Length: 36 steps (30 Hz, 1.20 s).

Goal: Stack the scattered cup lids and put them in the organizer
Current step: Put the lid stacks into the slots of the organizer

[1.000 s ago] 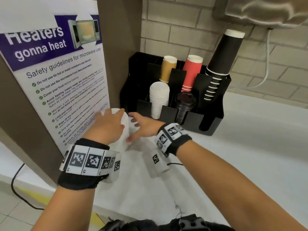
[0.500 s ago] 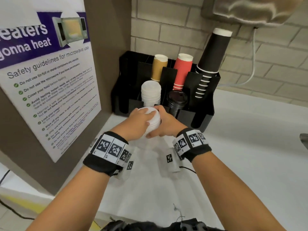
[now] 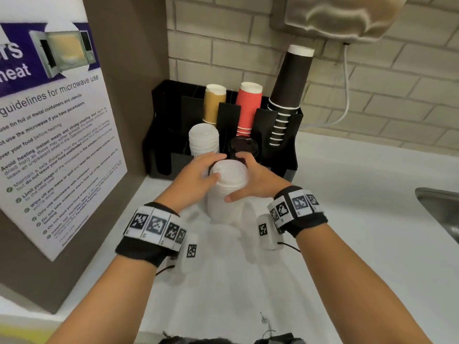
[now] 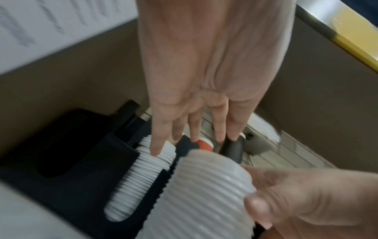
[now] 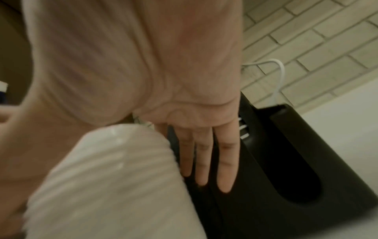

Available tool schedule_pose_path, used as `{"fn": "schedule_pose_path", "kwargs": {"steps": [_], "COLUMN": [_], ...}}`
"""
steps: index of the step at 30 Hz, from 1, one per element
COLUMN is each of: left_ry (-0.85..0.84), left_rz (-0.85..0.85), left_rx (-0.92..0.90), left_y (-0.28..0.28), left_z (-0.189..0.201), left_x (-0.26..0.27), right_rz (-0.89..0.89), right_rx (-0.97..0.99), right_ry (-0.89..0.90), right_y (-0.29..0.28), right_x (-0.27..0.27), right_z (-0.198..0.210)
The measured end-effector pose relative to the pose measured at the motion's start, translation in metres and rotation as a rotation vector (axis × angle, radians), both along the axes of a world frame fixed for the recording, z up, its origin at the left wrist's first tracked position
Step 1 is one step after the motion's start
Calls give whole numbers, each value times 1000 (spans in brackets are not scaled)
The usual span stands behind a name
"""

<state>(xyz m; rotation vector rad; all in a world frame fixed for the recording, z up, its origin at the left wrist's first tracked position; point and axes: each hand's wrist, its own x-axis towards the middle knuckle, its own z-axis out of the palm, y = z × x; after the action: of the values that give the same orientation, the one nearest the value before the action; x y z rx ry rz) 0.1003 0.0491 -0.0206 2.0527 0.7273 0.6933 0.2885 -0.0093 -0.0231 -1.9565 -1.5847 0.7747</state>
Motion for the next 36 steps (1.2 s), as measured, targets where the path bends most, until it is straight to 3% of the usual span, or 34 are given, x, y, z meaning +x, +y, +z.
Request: {"fn": "schedule_pose_path", "kwargs": {"steps": [2,5,10,16,19,25,36], "left_ry": [-154,-259,-236,-251,-306,-530,-494], "left_rz": [101,188,212,218,187,2,19], "left_rx": [-76,-220,-366,-352,-297,-284,-253], "left_y": [-1,-6,-16,-14,-16,-33,-40], "left_z": [-5,-15,-29,-32,-27,-11,3], "left_x": [-13,-26,-34,-39,-36,-16,-11], "right_rz": [46,110,182,183,168,268,249], "right_rx": [24,-30,-219,-186,-36,88,140], "right_ry": [-55,-205,-435,-447,-345,208,375], "right_y": [6,19,36,38,30,1,-23], "right_x": [-1,-9,-18,-19,-18,-38,-32], "right_z": [12,24,30,35,50,66,67]}}
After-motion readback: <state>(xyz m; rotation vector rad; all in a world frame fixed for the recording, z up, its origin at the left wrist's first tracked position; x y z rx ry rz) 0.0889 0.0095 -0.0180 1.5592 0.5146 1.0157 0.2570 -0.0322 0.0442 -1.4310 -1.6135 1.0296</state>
